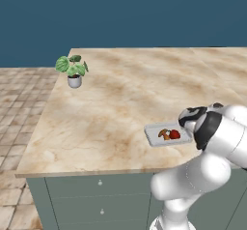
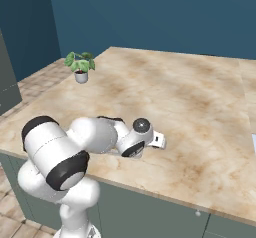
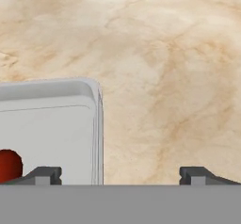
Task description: Take the bell pepper and mushroom out of the freezer and place them in the tupperware container on the counter. Then put the tupperware containing the vegetables back in the freezer.
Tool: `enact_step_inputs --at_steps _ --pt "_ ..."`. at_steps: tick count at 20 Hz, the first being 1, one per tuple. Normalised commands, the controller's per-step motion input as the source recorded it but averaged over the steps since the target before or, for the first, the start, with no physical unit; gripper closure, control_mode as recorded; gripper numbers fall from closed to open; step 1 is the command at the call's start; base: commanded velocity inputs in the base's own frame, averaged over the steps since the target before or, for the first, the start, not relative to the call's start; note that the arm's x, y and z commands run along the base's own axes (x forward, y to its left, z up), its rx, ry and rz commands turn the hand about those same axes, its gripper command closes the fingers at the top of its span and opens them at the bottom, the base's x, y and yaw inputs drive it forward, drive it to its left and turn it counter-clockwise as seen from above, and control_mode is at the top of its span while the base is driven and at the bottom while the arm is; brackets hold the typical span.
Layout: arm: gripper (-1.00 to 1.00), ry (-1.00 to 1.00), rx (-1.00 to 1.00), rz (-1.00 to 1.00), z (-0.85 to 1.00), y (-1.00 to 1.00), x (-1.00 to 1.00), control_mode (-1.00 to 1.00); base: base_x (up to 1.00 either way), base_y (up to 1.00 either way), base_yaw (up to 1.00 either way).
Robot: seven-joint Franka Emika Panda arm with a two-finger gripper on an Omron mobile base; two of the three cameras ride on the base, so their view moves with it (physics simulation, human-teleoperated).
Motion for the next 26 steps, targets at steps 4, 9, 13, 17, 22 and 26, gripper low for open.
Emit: enact_step_inputs --at_steps 4,9,13,17,22,26 --pt "-1.0 0.05 0.0 0.02 -0.27 0.02 0.12 -1.0 0.0 0.0 0.0" --pt "-1.0 0.07 0.0 0.03 -0.32 0.0 0.19 -1.0 0.0 0.0 0.0" --pt "-1.0 0.07 0.0 0.03 -0.31 0.0 0.33 -1.0 0.0 0.0 0.0" --pt "-1.0 0.06 0.0 0.03 -0.38 0.0 0.27 -1.0 0.0 0.0 0.0" --pt "1.0 0.06 0.0 0.03 -0.44 0.0 0.08 -1.0 0.0 0.0 0.0" --pt "1.0 0.02 0.0 0.04 -0.47 0.0 0.0 -1.0 0.0 0.0 0.0"
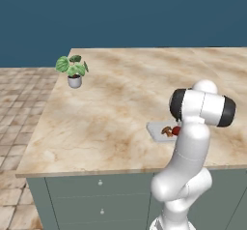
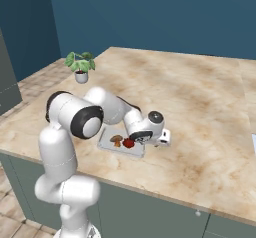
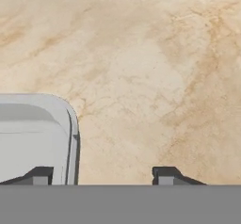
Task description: Take the bell pepper and mushroom out of the freezer and place them in the tupperware container on the counter. Then put the tupperware containing the vegetables back in the freezer.
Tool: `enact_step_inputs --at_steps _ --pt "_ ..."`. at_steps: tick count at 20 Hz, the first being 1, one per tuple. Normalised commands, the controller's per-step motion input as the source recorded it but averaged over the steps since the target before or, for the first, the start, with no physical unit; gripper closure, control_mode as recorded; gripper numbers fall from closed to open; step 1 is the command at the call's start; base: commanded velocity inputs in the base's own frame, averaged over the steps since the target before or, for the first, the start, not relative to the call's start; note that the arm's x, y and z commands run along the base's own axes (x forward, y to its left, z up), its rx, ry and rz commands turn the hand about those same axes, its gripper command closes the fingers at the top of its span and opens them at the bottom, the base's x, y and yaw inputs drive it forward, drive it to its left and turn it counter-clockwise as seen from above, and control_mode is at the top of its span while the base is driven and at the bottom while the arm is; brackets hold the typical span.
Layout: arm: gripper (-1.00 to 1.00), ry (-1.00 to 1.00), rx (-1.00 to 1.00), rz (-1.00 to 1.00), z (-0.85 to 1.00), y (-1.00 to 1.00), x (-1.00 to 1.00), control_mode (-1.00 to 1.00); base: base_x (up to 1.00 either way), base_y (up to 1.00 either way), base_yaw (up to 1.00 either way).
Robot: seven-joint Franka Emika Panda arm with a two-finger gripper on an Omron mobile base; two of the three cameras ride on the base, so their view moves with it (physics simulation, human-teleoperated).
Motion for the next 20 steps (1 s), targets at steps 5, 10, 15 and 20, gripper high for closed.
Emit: enact_step_inputs --at_steps 5,10,15,20 --pt "1.0 0.01 0.0 0.02 -0.39 0.05 0.0 -1.0 0.0 0.0 0.0" --pt "1.0 0.0 0.0 0.0 -0.09 0.34 -0.2 -1.0 0.0 0.0 0.0" --pt "1.0 0.0 0.0 0.0 0.0 0.46 -0.27 -1.0 0.0 0.0 0.0" --pt "1.0 0.03 0.0 0.0 0.07 0.35 -0.25 -1.0 0.0 0.0 0.0"
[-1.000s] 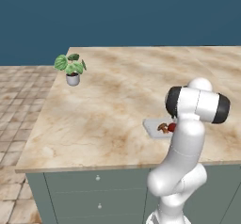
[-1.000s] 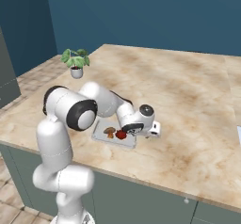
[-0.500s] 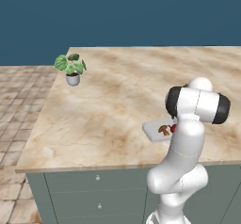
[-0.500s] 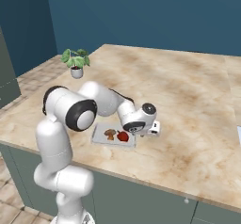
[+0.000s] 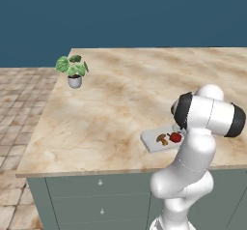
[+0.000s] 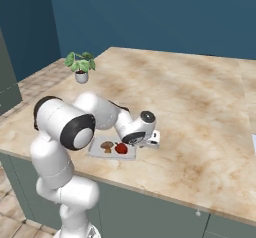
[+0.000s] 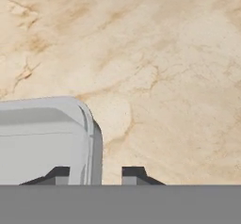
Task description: Take the bell pepper and mushroom out of the freezer and place them in the tupperware container on the counter. Then put the tupperware containing the vegetables back in the freezer.
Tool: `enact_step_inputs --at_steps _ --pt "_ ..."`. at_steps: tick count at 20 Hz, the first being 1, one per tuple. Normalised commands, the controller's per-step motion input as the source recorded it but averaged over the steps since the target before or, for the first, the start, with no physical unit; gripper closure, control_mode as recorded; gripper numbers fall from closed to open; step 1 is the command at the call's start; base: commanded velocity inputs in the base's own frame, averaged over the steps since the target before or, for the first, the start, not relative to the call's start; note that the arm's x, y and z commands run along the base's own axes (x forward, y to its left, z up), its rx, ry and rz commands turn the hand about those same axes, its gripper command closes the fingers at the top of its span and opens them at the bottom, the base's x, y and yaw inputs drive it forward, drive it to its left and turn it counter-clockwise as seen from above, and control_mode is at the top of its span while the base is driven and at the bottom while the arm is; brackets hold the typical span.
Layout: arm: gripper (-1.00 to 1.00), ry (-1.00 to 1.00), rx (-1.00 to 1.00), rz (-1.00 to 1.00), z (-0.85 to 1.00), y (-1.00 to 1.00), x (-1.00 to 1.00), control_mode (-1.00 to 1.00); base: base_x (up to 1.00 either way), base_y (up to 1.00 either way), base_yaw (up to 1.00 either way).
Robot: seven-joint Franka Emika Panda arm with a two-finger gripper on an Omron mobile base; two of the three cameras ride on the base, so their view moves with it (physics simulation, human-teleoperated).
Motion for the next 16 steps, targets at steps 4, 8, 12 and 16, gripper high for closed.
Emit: enact_step_inputs --at_steps 4,8,12,16 --pt "1.0 0.0 0.0 -0.05 0.68 0.07 -0.35 -1.0 0.0 0.0 0.0" --pt "1.0 0.0 0.02 -0.12 0.93 0.0 -0.28 -1.0 0.0 0.0 0.0" --pt "1.0 0.0 0.01 -0.16 0.99 0.09 -0.35 -1.0 0.0 0.0 0.0" --pt "1.0 0.0 0.03 -0.17 1.0 0.13 -0.47 -1.0 0.0 0.0 0.0"
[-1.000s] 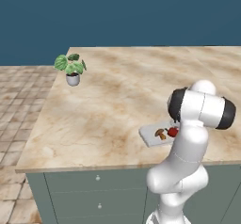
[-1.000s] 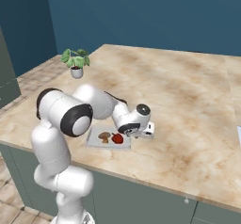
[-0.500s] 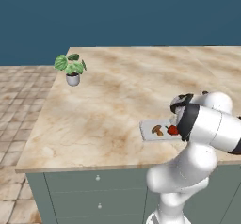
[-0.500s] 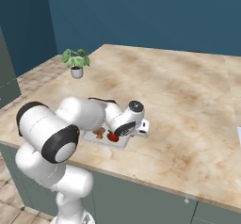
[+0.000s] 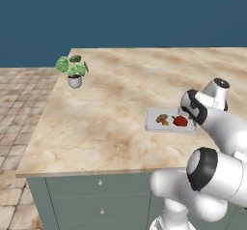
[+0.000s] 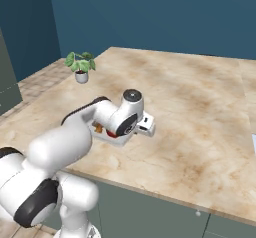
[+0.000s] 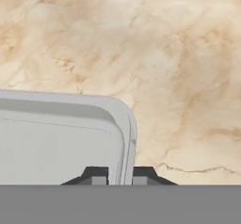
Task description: Take the bell pepper and mushroom out of the freezer and place them in the tupperware container on the counter. Then put the tupperware containing the vegetables back in the freezer.
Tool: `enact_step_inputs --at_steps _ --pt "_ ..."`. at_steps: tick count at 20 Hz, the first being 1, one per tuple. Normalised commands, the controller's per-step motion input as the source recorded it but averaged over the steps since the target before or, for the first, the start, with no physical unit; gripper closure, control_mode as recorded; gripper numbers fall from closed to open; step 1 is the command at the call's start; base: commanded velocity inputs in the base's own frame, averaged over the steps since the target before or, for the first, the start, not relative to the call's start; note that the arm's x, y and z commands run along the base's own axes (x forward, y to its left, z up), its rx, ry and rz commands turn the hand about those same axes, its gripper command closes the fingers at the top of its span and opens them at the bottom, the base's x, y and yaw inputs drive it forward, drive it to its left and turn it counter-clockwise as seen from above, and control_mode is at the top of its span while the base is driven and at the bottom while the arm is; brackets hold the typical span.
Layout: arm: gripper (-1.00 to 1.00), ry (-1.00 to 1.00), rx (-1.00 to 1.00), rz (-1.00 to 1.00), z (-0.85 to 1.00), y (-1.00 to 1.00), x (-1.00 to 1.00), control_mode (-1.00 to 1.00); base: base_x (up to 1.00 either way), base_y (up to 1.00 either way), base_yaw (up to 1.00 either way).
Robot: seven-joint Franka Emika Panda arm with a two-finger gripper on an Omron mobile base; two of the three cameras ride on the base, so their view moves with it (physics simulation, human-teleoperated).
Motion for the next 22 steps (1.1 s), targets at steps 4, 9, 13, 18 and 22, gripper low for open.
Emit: enact_step_inputs --at_steps 4,9,13,18,22 --pt "1.0 0.0 0.03 -0.19 1.0 0.25 -0.37 -1.0 0.0 0.0 0.0" --pt "1.0 0.0 0.06 -0.17 1.0 0.27 -0.31 -1.0 0.0 0.0 0.0" --pt "1.0 0.0 0.06 -0.11 0.94 0.21 -0.4 -1.0 0.0 0.0 0.0" --pt "1.0 0.0 0.11 -0.04 0.74 0.22 -0.7 -1.0 0.0 0.0 0.0" --pt "1.0 0.0 0.11 -0.01 0.6 0.3 -0.87 -1.0 0.0 0.0 0.0"
